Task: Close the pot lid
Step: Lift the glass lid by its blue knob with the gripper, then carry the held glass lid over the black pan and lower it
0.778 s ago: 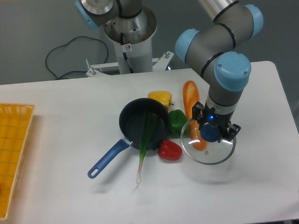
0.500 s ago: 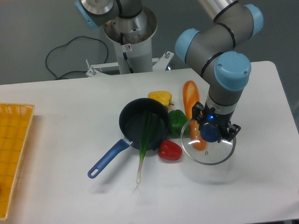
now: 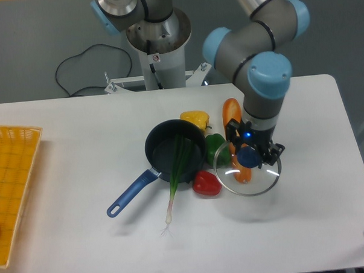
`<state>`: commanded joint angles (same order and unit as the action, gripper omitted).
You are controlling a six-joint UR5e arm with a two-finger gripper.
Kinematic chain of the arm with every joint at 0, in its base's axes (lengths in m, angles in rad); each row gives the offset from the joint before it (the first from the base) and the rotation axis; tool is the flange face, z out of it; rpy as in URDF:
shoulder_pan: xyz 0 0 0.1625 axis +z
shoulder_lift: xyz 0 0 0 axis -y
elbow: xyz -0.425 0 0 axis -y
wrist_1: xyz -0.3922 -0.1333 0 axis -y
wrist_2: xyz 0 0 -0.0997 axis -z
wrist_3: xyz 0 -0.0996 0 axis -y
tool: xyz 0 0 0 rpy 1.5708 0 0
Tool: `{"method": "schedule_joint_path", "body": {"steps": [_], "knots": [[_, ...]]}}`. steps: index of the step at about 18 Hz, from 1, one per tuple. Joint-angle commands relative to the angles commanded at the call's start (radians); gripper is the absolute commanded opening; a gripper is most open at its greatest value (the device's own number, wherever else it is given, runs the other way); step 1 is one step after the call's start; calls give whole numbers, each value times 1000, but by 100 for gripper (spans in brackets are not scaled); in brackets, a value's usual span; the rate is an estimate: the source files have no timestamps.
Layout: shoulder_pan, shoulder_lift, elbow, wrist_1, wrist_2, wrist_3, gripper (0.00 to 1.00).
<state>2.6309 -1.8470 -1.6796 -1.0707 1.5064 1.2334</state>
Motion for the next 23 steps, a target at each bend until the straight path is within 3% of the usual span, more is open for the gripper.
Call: {"method": "schedule_joint_path", "body": {"steps": [11, 18, 23], "knots": [[-80, 181, -166, 17, -2, -115, 60], [-120, 201, -230, 101, -2, -170, 60], [-124, 216, -261, 115, -2, -198, 59]]}}
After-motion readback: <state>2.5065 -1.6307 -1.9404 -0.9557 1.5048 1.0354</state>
